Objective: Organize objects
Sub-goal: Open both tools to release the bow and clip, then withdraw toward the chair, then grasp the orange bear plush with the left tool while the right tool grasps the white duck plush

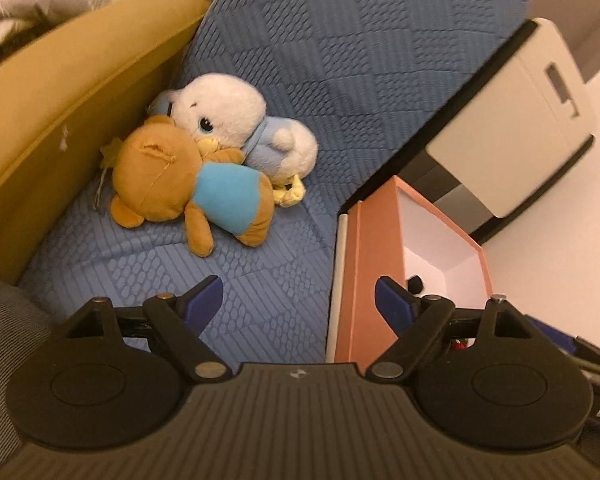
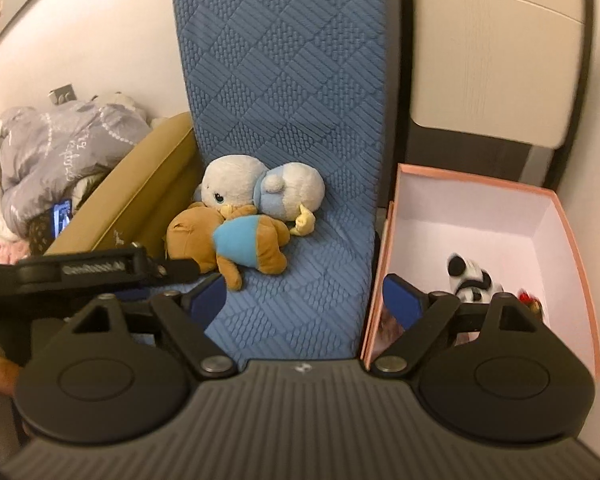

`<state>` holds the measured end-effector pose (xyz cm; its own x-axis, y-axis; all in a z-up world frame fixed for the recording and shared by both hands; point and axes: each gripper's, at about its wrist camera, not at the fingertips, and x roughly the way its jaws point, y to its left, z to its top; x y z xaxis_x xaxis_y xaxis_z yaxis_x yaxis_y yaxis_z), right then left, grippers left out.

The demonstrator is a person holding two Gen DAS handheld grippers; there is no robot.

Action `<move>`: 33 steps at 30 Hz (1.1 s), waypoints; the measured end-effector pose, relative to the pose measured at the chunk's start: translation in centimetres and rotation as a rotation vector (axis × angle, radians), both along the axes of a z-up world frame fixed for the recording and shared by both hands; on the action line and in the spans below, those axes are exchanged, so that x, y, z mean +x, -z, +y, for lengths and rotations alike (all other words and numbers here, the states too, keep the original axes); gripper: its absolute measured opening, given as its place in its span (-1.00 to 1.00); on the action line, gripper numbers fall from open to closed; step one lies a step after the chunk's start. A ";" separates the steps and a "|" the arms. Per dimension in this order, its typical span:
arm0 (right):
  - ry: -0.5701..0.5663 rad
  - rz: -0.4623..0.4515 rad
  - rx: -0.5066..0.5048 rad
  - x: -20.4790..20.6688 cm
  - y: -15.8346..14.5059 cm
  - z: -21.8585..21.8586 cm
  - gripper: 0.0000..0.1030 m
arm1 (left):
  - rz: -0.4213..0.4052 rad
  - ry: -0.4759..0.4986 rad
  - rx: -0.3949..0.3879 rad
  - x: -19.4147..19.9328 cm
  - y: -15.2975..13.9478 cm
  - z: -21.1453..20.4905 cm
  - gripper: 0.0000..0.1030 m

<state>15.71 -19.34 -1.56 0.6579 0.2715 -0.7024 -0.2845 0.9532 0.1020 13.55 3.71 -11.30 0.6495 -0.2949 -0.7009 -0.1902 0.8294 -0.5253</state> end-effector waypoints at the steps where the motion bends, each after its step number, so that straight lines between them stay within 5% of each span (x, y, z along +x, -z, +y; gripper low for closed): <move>1: -0.010 0.009 0.002 1.1 0.4 0.2 0.68 | 0.009 -0.008 -0.012 0.8 0.8 0.2 0.68; 12: -0.248 0.083 -0.125 12.9 5.0 5.1 0.68 | 0.124 -0.139 -0.178 7.8 9.5 3.4 0.66; 29: -0.663 0.042 -0.444 24.6 11.7 16.5 0.68 | 0.154 -0.281 -0.180 12.1 15.3 7.2 0.64; 33: -0.754 0.004 -0.529 25.2 13.3 18.5 0.68 | 0.146 -0.268 -0.207 12.1 15.9 7.7 0.49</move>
<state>40.93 -0.82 -14.85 0.4344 0.2702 -0.8593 -0.8499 0.4388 -0.2917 25.68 11.44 -27.15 0.6205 -0.2730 -0.7352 -0.4717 0.6190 -0.6279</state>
